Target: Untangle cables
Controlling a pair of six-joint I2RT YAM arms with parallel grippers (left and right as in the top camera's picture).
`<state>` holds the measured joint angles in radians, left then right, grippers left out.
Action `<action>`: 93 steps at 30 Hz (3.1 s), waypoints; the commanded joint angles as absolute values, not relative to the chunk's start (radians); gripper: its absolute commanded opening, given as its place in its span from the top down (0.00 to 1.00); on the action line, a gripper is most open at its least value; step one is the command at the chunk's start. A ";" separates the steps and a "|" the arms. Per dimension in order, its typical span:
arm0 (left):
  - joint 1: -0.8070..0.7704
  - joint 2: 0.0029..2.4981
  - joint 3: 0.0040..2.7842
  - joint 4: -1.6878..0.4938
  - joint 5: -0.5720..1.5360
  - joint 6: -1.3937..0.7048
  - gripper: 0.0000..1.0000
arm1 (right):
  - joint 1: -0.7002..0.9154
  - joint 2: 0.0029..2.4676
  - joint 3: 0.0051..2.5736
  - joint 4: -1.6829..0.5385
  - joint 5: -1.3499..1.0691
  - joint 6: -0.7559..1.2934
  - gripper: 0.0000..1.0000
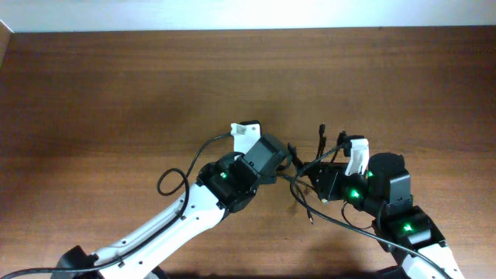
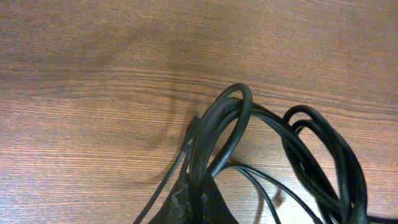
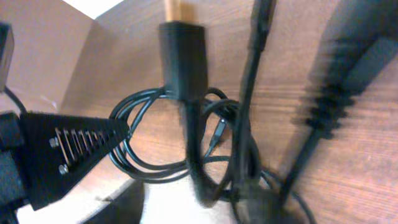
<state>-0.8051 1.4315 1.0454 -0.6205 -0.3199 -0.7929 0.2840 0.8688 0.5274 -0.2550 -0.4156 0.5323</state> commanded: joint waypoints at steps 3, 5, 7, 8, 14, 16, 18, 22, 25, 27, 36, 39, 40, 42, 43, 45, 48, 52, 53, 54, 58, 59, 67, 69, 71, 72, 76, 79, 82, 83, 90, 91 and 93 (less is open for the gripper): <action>-0.802 1.324 1.062 -0.623 -0.390 -0.701 1.00 | 0.279 0.865 0.543 -0.250 -0.406 0.527 0.01; -0.802 1.288 1.062 -0.622 -0.426 -0.701 1.00 | 0.279 0.865 0.543 -0.251 -0.406 0.527 0.01; -0.802 1.251 1.062 -0.622 -0.466 -0.701 1.00 | 0.279 0.865 0.543 -0.251 -0.408 0.527 0.01; -0.802 1.235 1.062 -0.622 -0.480 -0.701 1.00 | 0.279 0.864 0.543 -0.251 -0.411 0.527 0.01; -0.802 1.211 1.062 -0.621 -0.485 -0.702 1.00 | 0.279 0.864 0.543 -0.239 -0.439 0.529 0.01; -0.802 1.210 1.062 -0.609 -0.448 -0.702 1.00 | 0.279 0.864 0.543 -0.208 -0.466 0.562 0.01; -0.802 1.210 1.062 -0.585 -0.390 -0.702 1.00 | 0.279 0.864 0.543 -0.190 -0.469 0.675 0.01; -0.802 1.210 1.062 -0.530 -0.259 -0.701 1.00 | 0.279 0.865 0.543 -0.118 -0.566 0.701 0.01; -0.802 1.210 1.062 -0.515 -0.187 -0.701 1.00 | 0.279 0.865 0.543 -0.093 -0.591 0.716 0.01; -0.802 1.210 1.062 -0.498 -0.151 -0.686 1.00 | 0.279 0.866 0.543 -0.093 -0.590 0.716 0.01; -0.802 1.210 1.062 -0.375 0.038 -0.596 1.00 | 0.279 0.915 0.543 -0.115 -0.559 0.723 0.01; -0.802 1.210 1.062 -0.379 0.038 -0.585 1.00 | 0.279 0.925 0.543 -0.115 -0.547 0.723 0.01; -0.802 1.210 1.062 -0.380 0.038 -0.577 1.00 | 0.279 0.925 0.543 -0.115 -0.546 0.723 0.00; -0.802 1.210 1.062 -0.383 0.038 -0.574 1.00 | 0.279 0.925 0.543 -0.115 -0.546 0.723 0.03; -0.802 1.210 1.062 -0.383 0.038 -0.574 1.00 | 0.279 0.925 0.543 -0.114 -0.547 0.724 0.07; -0.802 1.210 1.062 -0.383 0.038 -0.574 1.00 | 0.279 0.925 0.543 -0.109 -0.547 0.761 0.29; -0.802 1.210 1.062 -0.383 0.038 -0.547 1.00 | 0.279 0.925 0.543 -0.091 -0.570 0.780 0.33; -0.802 1.210 1.062 -0.384 0.038 -0.547 1.00 | 0.279 0.925 0.543 -0.085 -0.572 0.802 0.47; -0.802 1.210 1.062 -0.385 0.038 -0.546 1.00 | 0.279 0.925 0.543 -0.080 -0.572 0.802 0.50; -0.802 1.210 1.062 -0.386 0.038 -0.543 1.00 | 0.279 0.925 0.543 -0.073 -0.571 0.802 0.53; -0.802 1.210 1.062 -0.402 0.039 -0.544 1.00 | 0.279 0.925 0.543 -0.062 -0.536 0.802 0.67; -0.802 1.210 1.062 -0.402 0.044 -0.544 1.00 | 0.279 0.925 0.543 -0.062 -0.528 0.802 0.73; -0.802 1.211 1.062 -0.397 0.138 -0.545 1.00 | 0.279 0.925 0.543 -0.040 -0.527 0.832 0.86; -0.804 1.211 1.062 -0.397 0.139 -0.545 1.00 | 0.279 0.925 0.543 -0.040 -0.527 0.832 0.86; -0.805 1.211 1.062 -0.387 0.157 -0.545 1.00 | 0.279 0.929 0.543 -0.040 -0.527 0.832 0.86; -0.805 1.211 1.062 -0.372 0.177 -0.545 1.00 | 0.279 0.936 0.543 -0.040 -0.527 0.832 0.86; -0.805 1.211 1.062 -0.330 0.214 -0.545 1.00 | 0.279 0.965 0.543 -0.040 -0.528 0.832 0.86; -0.805 1.211 1.062 -0.331 0.214 -0.545 1.00 | 0.279 0.971 0.543 -0.039 -0.530 0.832 0.81; -0.805 1.211 1.062 -0.331 0.215 -0.545 1.00 | 0.279 0.971 0.543 -0.036 -0.530 0.832 0.80; -0.805 1.211 1.062 -0.331 0.214 -0.545 1.00 | 0.279 0.971 0.543 -0.036 -0.530 0.832 0.81; -0.805 1.211 1.062 -0.366 0.156 -0.544 1.00 | 0.279 0.971 0.543 -0.036 -0.546 0.824 0.96; -0.805 1.211 1.062 -0.377 0.148 -0.544 1.00 | 0.279 0.971 0.543 -0.037 -0.547 0.823 0.96; -0.804 1.211 1.062 -0.403 0.110 -0.544 1.00 | 0.279 0.969 0.543 -0.036 -0.565 0.823 0.96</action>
<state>-0.8047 1.2301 1.0454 -0.3820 0.1650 -0.5636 0.2840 0.9710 0.5274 -0.0433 -0.5411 0.8360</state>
